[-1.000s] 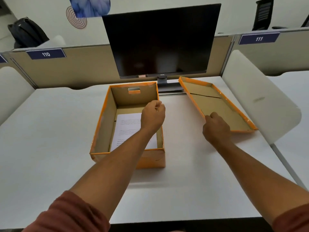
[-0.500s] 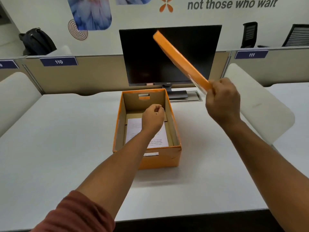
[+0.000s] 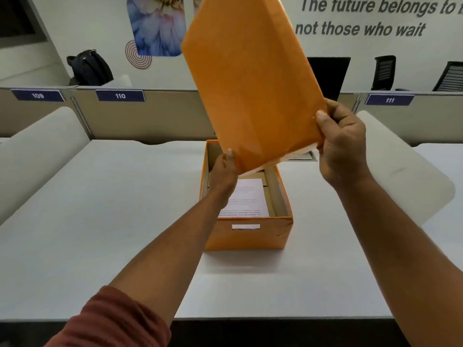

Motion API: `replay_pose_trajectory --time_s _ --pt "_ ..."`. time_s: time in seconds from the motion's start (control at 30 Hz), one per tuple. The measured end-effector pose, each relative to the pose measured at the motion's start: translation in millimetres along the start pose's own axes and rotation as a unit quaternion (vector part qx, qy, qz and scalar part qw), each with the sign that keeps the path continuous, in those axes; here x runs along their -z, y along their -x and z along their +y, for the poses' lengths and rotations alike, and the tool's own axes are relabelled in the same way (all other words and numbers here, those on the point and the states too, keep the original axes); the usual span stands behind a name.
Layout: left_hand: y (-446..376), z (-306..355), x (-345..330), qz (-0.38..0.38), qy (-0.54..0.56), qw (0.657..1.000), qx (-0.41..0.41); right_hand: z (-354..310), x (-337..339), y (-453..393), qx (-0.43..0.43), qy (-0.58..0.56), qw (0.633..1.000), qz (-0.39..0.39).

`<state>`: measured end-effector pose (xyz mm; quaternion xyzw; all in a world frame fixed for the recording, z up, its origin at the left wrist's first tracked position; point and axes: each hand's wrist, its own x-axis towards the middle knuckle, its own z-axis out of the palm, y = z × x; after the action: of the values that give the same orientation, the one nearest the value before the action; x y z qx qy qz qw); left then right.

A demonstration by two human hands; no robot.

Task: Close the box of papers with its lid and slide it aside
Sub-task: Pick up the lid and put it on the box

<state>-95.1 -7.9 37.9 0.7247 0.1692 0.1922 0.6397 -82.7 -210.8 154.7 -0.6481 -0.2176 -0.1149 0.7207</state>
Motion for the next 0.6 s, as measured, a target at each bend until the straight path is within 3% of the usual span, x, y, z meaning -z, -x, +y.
replay_pose_trajectory --time_s 0.1,0.2,0.33,0.43,0.6 --pt "-3.4 1.7 25.0 0.015 0.075 0.996 0.038 7.5 -1.0 6.8 -0.075 -0.085 0.993 -0.026" --pt "-4.7 -5.8 49.3 0.081 0.034 0.993 0.081 28.0 -2.4 16.6 -0.13 -0.108 0.985 -0.027" --pt "-2.6 -29.4 70.8 0.156 -0.09 0.981 0.074 68.4 -7.8 32.6 -0.175 0.015 0.984 0.03" --pt "-0.9 -48.3 78.4 0.138 -0.152 0.971 0.125 98.9 -13.4 46.6 -0.209 0.102 0.97 0.066" --pt "1.3 -71.3 82.7 0.132 -0.184 0.963 0.148 136.3 -7.7 63.9 -0.203 0.198 0.958 0.042"
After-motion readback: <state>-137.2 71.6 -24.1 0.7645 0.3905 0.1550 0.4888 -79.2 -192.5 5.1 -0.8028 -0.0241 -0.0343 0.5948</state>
